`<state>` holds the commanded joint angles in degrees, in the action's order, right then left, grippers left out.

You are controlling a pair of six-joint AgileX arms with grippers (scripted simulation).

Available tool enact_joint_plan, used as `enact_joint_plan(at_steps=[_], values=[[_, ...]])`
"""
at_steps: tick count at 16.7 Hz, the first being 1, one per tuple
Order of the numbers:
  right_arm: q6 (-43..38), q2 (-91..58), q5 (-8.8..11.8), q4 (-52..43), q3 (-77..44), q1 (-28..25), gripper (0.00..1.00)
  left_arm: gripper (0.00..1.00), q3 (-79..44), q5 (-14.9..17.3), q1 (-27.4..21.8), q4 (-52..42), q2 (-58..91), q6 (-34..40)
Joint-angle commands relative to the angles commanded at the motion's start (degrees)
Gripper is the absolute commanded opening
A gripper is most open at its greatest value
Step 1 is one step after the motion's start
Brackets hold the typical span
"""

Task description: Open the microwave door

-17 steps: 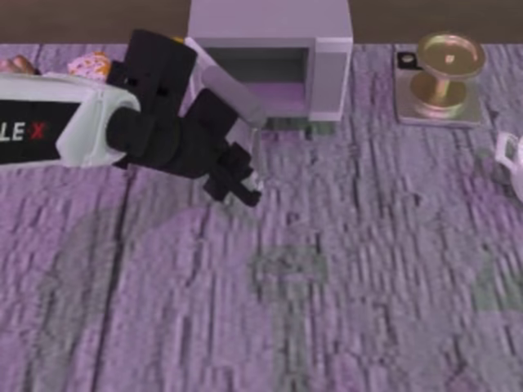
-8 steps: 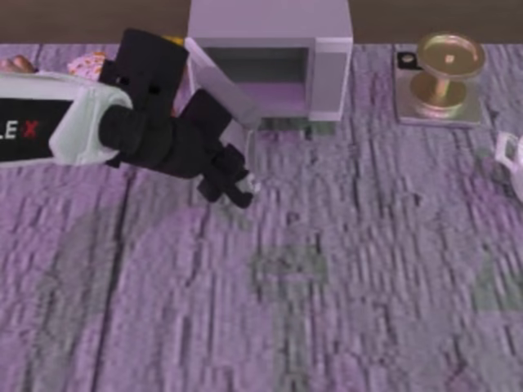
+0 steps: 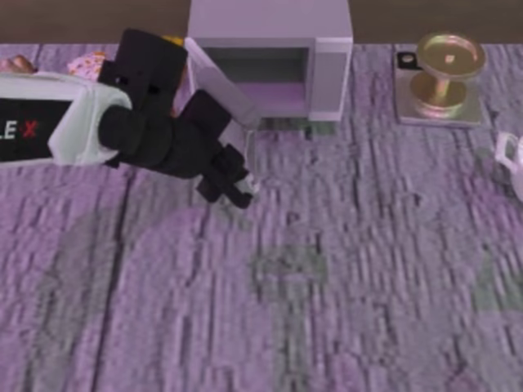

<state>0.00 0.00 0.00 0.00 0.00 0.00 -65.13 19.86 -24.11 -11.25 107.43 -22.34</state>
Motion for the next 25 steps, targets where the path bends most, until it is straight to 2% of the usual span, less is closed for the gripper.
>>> enact_joint_plan(at_steps=[12, 20, 25], values=[[0.00, 0.00, 0.00, 0.00, 0.00, 0.00, 1.00, 0.00, 0.00, 0.00, 0.00, 0.00, 0.00, 0.00], [0.00, 0.00, 0.00, 0.00, 0.00, 0.00, 1.00, 0.00, 0.09, 2.63, 1.57, -1.55, -0.29, -3.86], [0.00, 0.00, 0.00, 0.00, 0.00, 0.00, 1.00, 0.00, 0.11, 2.74, 1.66, -1.65, -0.28, -4.06]])
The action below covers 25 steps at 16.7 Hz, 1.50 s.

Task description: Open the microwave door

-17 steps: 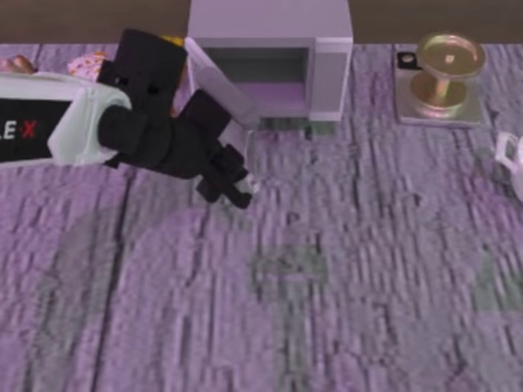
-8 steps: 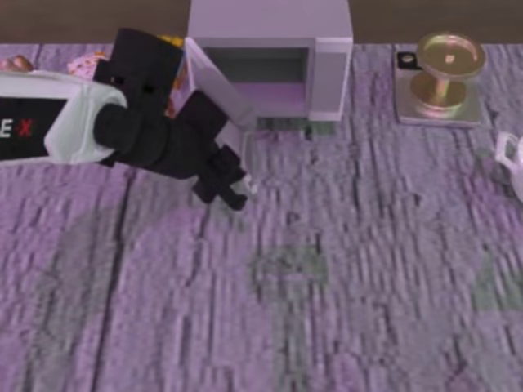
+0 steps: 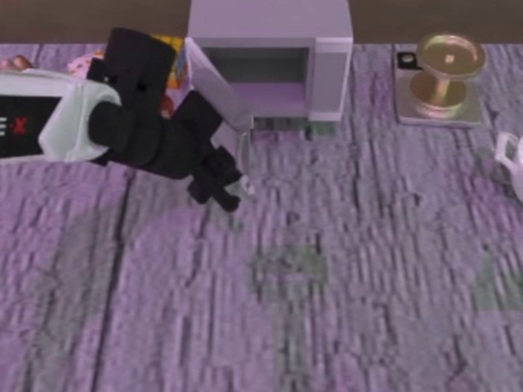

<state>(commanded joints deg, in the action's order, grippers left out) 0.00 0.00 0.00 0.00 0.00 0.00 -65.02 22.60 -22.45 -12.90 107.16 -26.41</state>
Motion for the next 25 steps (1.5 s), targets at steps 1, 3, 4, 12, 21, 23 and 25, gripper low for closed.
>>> enact_joint_plan(at_steps=[1, 3, 4, 12, 21, 23, 25], values=[[0.00, 0.00, 0.00, 0.00, 0.00, 0.00, 1.00, 0.00, 0.00, 0.00, 0.00, 0.00, 0.00, 0.00], [0.00, 0.00, 0.00, 0.00, 0.00, 0.00, 1.00, 0.00, 0.00, 0.00, 0.00, 0.00, 0.00, 0.00], [0.00, 0.00, 0.00, 0.00, 0.00, 0.00, 1.00, 0.00, 0.00, 0.00, 0.00, 0.00, 0.00, 0.00], [0.00, 0.00, 0.00, 0.00, 0.00, 0.00, 1.00, 0.00, 0.00, 0.00, 0.00, 0.00, 0.00, 0.00], [0.00, 0.00, 0.00, 0.00, 0.00, 0.00, 1.00, 0.00, 0.28, 0.35, -0.36, -0.05, -0.01, 0.23], [0.00, 0.00, 0.00, 0.00, 0.00, 0.00, 1.00, 0.00, 0.26, 0.69, -0.04, -0.42, 0.05, -0.48], [0.00, 0.00, 0.00, 0.00, 0.00, 0.00, 1.00, 0.00, 0.07, 1.37, 0.52, -0.95, 0.02, -1.78]])
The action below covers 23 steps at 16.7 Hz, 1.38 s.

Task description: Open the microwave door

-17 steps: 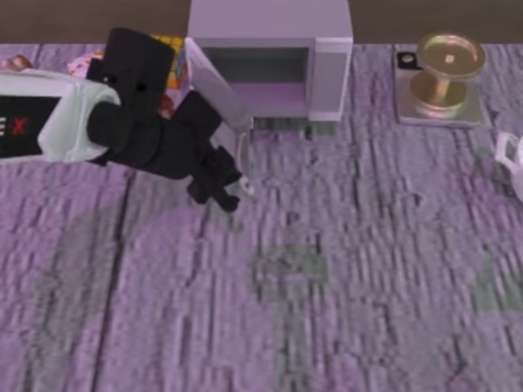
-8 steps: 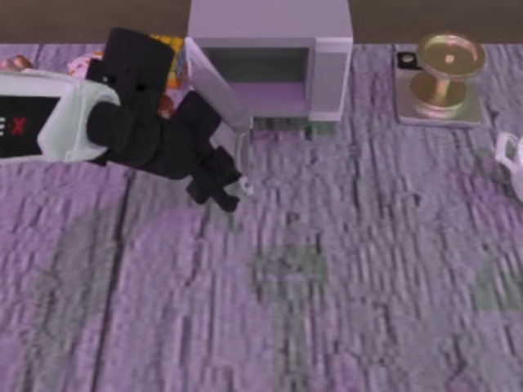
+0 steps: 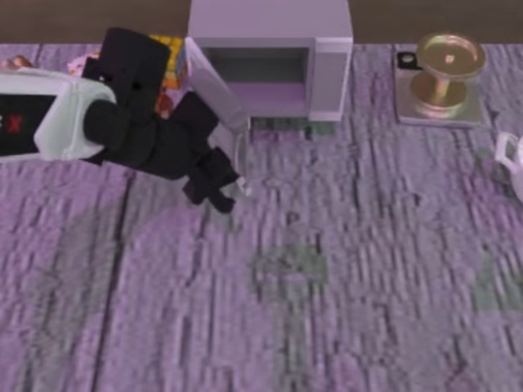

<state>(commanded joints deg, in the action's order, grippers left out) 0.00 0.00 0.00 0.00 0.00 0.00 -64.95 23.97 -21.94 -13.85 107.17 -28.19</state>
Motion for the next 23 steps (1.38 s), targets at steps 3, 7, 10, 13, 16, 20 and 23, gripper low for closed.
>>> enact_joint_plan(at_steps=[3, 7, 10, 13, 16, 20, 23], values=[[0.00, 0.00, 0.00, 0.00, 0.00, 0.00, 1.00, 0.00, -0.29, 1.08, 0.96, -0.81, -0.13, -2.04], [0.00, 0.00, 0.00, 0.00, 0.00, 0.00, 1.00, 0.00, -0.29, 1.37, 1.23, -1.13, -0.08, -2.62], [0.00, 0.00, 0.00, 0.00, 0.00, 0.00, 1.00, 0.00, -0.29, 1.37, 1.23, -1.13, -0.08, -2.62], [0.00, 0.00, 0.00, 0.00, 0.00, 0.00, 1.00, 0.00, -0.29, 1.37, 1.23, -1.13, -0.08, -2.62], [0.00, 0.00, 0.00, 0.00, 0.00, 0.00, 1.00, 0.00, -0.29, 1.37, 1.23, -1.13, -0.08, -2.62], [0.00, 0.00, 0.00, 0.00, 0.00, 0.00, 1.00, 0.00, -0.29, 1.37, 1.23, -1.13, -0.08, -2.62], [0.00, 0.00, 0.00, 0.00, 0.00, 0.00, 1.00, 0.00, -0.29, 1.37, 1.23, -1.13, -0.08, -2.62]])
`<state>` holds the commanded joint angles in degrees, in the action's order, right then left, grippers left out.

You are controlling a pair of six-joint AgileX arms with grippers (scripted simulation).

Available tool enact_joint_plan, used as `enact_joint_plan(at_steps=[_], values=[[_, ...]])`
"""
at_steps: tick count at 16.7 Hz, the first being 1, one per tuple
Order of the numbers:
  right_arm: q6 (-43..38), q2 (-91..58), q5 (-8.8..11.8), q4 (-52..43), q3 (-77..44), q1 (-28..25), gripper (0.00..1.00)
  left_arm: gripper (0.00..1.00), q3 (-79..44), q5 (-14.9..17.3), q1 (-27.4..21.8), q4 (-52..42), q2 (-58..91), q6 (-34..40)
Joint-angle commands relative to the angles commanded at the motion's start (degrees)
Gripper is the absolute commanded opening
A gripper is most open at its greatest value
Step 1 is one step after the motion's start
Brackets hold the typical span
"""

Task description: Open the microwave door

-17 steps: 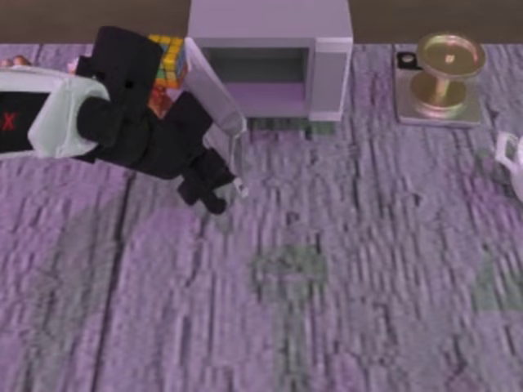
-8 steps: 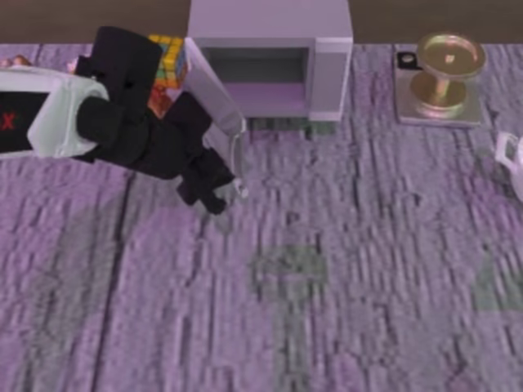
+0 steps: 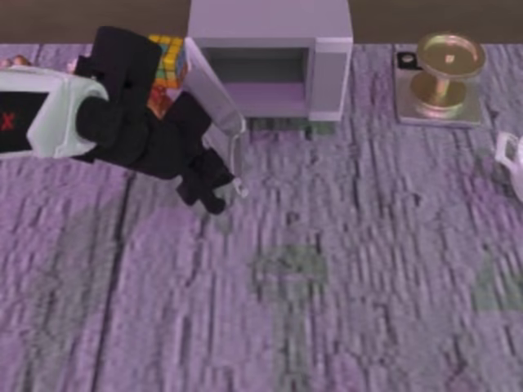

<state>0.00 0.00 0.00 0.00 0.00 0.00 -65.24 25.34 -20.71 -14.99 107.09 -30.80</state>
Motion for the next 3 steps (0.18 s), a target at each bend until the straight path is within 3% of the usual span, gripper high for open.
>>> enact_joint_plan(at_steps=[3], values=[[0.00, 0.00, 0.00, 0.00, 0.00, 0.00, 1.00, 0.00, 0.00, 0.00, 0.00, 0.00, 0.00, 0.00]])
